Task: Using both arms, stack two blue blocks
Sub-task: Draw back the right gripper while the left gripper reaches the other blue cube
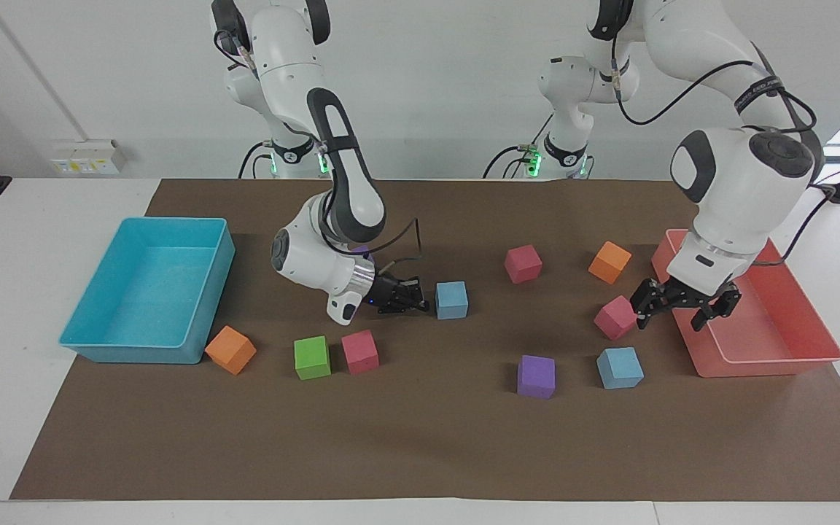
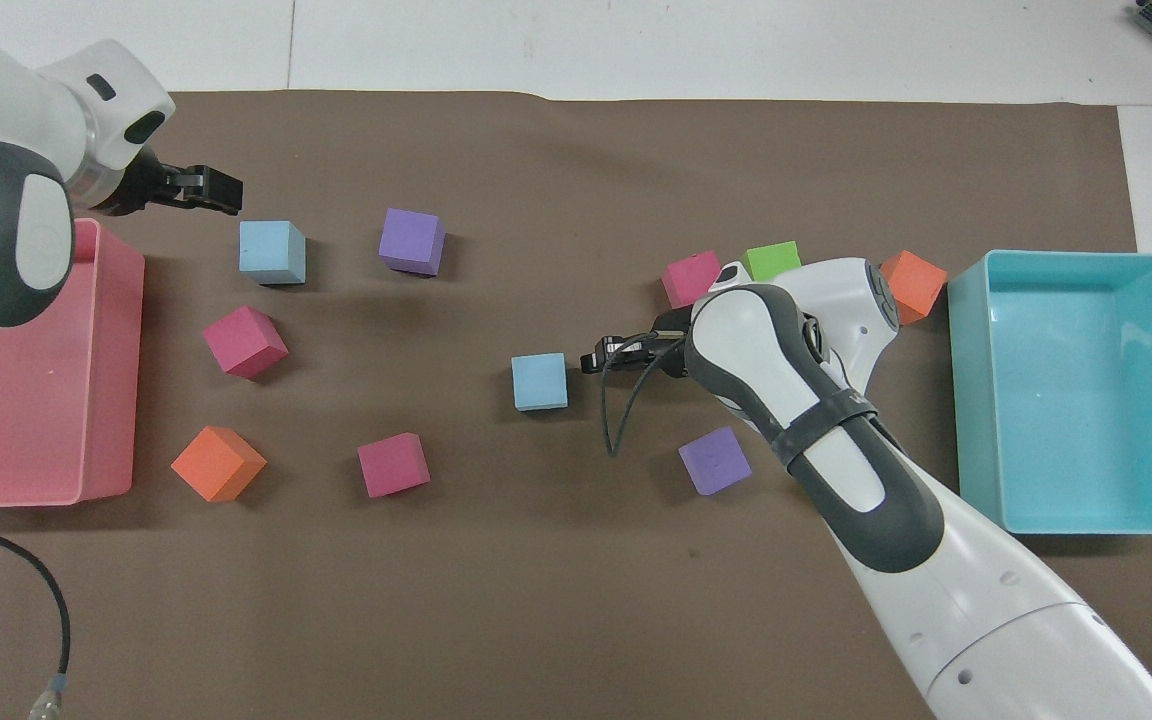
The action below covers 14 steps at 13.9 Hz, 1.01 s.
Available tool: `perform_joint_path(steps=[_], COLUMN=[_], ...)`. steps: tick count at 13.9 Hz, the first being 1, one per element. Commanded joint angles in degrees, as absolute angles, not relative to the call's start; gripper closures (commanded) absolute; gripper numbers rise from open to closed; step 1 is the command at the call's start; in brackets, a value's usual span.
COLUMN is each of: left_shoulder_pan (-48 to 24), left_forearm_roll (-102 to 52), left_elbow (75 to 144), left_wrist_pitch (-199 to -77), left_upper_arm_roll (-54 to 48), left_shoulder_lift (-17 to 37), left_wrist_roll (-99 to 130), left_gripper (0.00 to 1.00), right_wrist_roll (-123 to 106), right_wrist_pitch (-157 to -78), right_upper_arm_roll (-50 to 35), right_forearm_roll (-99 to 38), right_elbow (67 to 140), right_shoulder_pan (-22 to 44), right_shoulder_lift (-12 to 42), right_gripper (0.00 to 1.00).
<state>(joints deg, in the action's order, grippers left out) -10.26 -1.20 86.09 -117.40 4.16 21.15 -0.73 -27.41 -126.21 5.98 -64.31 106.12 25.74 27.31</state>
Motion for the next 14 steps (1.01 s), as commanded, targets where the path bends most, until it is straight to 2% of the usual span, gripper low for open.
perform_joint_path(steps=[1, 6, 14], left_shoulder_pan=[-11.42, -11.95, -12.92], left_forearm_roll=[-1.05, -1.05, -1.06], left_elbow=[91.65, 97.73, 99.05], left_wrist_pitch=[-124.08, -131.83, -138.42], left_upper_arm_roll=[4.92, 4.92, 5.01], left_shoulder_lift=[21.01, 21.53, 26.01], left_wrist_roll=[0.62, 1.14, 1.49], left_gripper=[0.0, 0.0, 0.0], right_wrist_roll=[-27.69, -27.07, -25.75], right_wrist_pitch=[-127.27, -127.27, -127.79], right_upper_arm_roll=[5.45, 5.45, 5.45], right_forearm_roll=[-67.06, -67.15, -67.5], right_elbow=[108.45, 109.16, 109.16], right_shoulder_pan=[25.14, 25.14, 25.4], right_shoulder_lift=[26.19, 26.02, 26.02], right_gripper=[1.0, 1.0, 1.0])
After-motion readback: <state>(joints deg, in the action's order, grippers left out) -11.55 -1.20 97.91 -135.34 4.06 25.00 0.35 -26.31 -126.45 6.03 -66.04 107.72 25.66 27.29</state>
